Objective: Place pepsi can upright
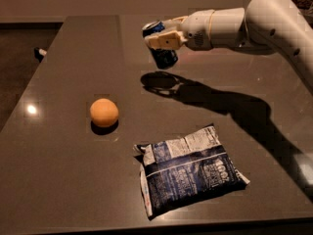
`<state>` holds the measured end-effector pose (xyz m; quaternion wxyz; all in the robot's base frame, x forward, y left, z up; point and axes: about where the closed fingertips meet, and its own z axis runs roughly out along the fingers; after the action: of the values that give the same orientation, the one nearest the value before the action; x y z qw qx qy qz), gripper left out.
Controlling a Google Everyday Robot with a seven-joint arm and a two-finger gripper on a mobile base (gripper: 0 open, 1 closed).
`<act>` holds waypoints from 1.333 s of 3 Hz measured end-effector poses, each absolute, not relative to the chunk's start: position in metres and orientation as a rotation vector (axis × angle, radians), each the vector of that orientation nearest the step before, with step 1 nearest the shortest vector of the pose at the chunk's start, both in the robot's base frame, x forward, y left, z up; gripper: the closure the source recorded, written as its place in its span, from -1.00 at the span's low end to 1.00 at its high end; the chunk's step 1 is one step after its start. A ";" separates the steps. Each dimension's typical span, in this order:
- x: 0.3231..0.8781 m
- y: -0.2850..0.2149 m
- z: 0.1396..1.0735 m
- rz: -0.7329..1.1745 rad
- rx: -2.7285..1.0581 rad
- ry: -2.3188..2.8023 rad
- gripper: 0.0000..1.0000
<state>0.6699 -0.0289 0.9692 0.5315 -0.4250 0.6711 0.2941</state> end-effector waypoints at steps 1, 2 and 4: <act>0.676 -0.025 0.971 0.734 -0.962 1.494 1.00; 0.680 -0.024 0.964 0.759 -0.922 1.433 1.00; 0.682 -0.032 0.939 0.761 -0.838 1.427 0.18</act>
Offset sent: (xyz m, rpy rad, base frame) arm 0.0160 -0.0012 -0.0141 0.2346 -0.1369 -0.0030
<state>0.6818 -0.0317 0.9386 0.6131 -0.3636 0.6190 0.3299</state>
